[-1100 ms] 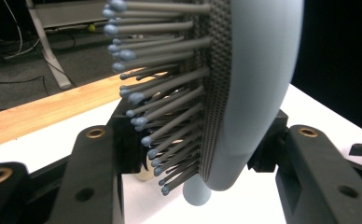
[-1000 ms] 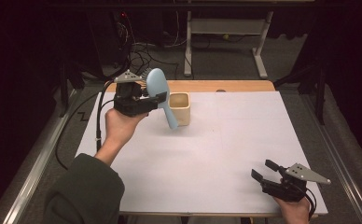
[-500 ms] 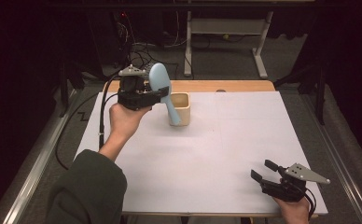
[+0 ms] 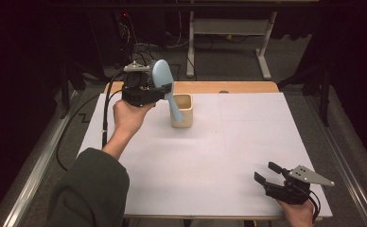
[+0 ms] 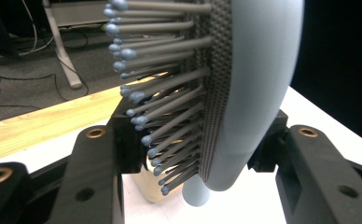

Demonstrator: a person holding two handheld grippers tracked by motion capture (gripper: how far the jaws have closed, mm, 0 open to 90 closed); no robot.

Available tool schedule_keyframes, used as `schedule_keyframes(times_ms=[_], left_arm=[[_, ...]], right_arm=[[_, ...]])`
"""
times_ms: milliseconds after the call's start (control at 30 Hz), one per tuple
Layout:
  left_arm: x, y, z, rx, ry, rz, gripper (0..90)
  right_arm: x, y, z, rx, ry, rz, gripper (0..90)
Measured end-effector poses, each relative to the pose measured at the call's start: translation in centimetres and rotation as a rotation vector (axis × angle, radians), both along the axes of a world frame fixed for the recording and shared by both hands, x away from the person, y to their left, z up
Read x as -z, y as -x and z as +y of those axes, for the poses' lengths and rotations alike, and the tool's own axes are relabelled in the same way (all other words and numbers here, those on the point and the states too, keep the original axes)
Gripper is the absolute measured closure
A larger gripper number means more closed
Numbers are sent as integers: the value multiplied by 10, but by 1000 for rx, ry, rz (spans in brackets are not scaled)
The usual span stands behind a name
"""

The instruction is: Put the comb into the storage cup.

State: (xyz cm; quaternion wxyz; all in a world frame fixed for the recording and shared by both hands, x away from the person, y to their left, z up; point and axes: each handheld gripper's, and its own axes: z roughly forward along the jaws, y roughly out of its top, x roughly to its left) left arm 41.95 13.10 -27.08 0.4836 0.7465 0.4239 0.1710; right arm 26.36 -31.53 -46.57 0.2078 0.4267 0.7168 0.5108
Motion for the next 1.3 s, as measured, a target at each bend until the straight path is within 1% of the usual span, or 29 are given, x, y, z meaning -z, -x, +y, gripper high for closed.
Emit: schedule_keyframes(times_ms=[100, 267, 600, 900, 1133, 1300], left_arm=[[-1, -3, -1, -10, -4, -6, 503], [-2, -8, -3, -18, -6, 0, 503], [-7, -17, -5, -37, 4, -3, 503], [-13, -26, -9, -61, -11, -9, 503], [-12, -33, -10, -77, 1, -5, 503], [-8, -40, -10, -96, 4, 11, 503]], right_arm=[[0, 0, 0, 0, 0, -1, 273], [0, 0, 0, -1, 2, 0, 273], [0, 0, 0, -2, 2, 0, 273], [0, 0, 0, -3, 1, 0, 274], [0, -1, 0, -3, 1, 1, 274], [0, -1, -1, -4, 1, 0, 273]])
